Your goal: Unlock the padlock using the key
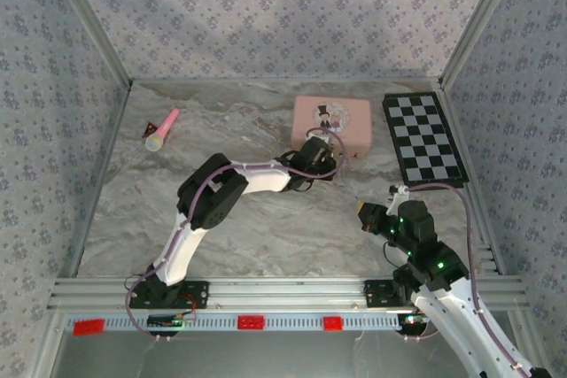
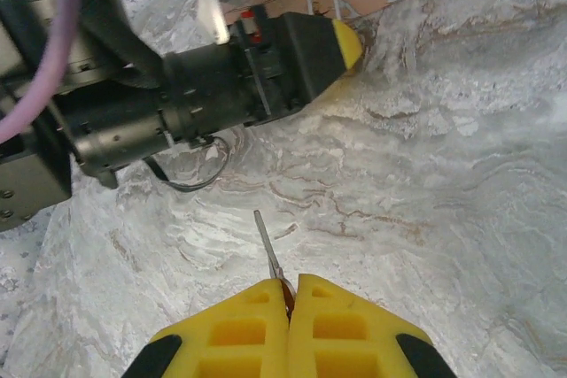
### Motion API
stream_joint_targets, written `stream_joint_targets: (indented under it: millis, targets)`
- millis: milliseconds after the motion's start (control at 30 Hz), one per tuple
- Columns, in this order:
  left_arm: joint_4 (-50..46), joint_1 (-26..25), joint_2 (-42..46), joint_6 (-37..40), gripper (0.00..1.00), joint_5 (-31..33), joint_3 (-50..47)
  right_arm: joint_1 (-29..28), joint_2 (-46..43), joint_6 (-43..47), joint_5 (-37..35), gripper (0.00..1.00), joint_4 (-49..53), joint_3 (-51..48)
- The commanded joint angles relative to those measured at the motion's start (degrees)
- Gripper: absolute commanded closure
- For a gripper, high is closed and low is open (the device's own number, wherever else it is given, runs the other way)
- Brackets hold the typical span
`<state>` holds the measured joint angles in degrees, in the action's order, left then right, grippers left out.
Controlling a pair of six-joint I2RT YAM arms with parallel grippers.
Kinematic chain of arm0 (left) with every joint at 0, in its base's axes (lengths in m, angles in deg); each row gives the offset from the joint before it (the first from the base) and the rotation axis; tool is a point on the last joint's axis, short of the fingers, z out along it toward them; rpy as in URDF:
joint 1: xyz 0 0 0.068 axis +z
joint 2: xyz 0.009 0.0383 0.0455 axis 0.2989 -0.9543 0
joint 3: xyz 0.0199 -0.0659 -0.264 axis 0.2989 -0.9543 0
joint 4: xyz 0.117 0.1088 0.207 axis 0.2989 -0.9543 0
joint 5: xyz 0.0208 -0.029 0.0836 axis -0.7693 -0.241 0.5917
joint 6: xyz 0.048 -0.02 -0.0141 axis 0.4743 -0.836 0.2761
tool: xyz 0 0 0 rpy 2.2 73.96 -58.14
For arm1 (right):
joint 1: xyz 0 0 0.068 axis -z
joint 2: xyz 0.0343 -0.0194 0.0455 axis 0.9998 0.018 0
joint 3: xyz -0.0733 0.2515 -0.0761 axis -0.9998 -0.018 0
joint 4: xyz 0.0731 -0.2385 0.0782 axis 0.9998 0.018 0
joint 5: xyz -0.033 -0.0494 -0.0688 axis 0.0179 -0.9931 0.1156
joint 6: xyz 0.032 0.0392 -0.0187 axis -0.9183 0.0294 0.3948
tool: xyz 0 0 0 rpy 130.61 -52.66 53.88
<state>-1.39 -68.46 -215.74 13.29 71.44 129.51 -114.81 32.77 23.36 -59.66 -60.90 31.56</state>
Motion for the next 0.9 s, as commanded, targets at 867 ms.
stream_joint_targets:
  millis: [867]
  targets:
    - [20.37,9.63,33.83,-19.90,0.94,3.18,-43.46,-4.75,33.06,-14.07,7.41,1.00,-32.35,-4.67]
